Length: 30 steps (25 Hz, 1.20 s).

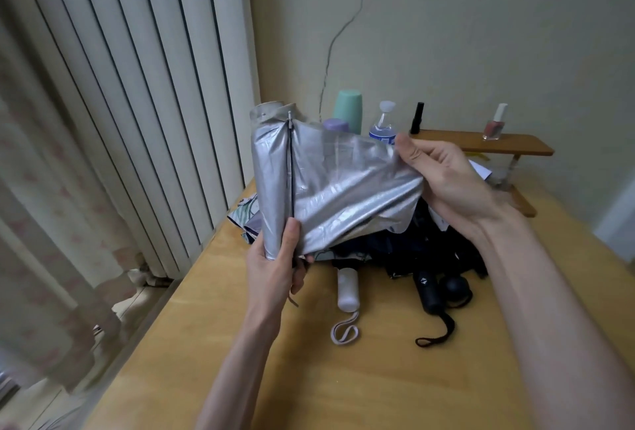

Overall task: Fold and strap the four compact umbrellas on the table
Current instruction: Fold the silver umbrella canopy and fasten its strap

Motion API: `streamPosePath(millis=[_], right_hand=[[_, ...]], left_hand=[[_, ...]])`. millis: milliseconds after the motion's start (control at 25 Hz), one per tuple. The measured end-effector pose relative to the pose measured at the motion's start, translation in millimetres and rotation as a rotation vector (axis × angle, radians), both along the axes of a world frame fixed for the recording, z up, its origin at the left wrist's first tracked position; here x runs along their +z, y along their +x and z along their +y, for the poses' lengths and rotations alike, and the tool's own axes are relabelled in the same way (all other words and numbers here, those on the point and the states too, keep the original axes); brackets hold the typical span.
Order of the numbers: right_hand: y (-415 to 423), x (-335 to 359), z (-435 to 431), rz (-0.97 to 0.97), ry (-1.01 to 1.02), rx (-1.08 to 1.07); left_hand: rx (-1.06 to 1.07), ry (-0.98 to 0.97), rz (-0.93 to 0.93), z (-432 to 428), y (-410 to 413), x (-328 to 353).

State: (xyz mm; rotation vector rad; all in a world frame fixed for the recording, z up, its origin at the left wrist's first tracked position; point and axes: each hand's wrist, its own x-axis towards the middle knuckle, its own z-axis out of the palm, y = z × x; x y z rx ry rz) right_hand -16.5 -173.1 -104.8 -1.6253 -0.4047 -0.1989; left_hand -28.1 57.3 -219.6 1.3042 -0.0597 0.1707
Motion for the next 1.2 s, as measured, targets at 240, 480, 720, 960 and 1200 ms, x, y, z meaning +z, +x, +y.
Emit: streamPosePath(millis=[240, 480, 720, 960, 1200], right_hand=[[-13, -23, -15, -0.077, -0.455, -0.149], [-8, -53, -8, -0.104, -0.309, -0.258], [-5, -76, 30, -0.151, -0.190, -0.485], [-5, -80, 39, -0.138, -0.221, -0.563], [-9, -65, 9, -0.184, -0.265, -0.404]], left_hand=[[0.075, -0.044, 0.002, -2, 2, -1], [0.143, -0.044, -0.029, -6, 4, -5], [0.201, -0.040, -0.023, -15, 1, -8], [0.221, -0.044, -0.020, -20, 0, -7], [0.244, -0.082, 0.007, -16, 4, -7]])
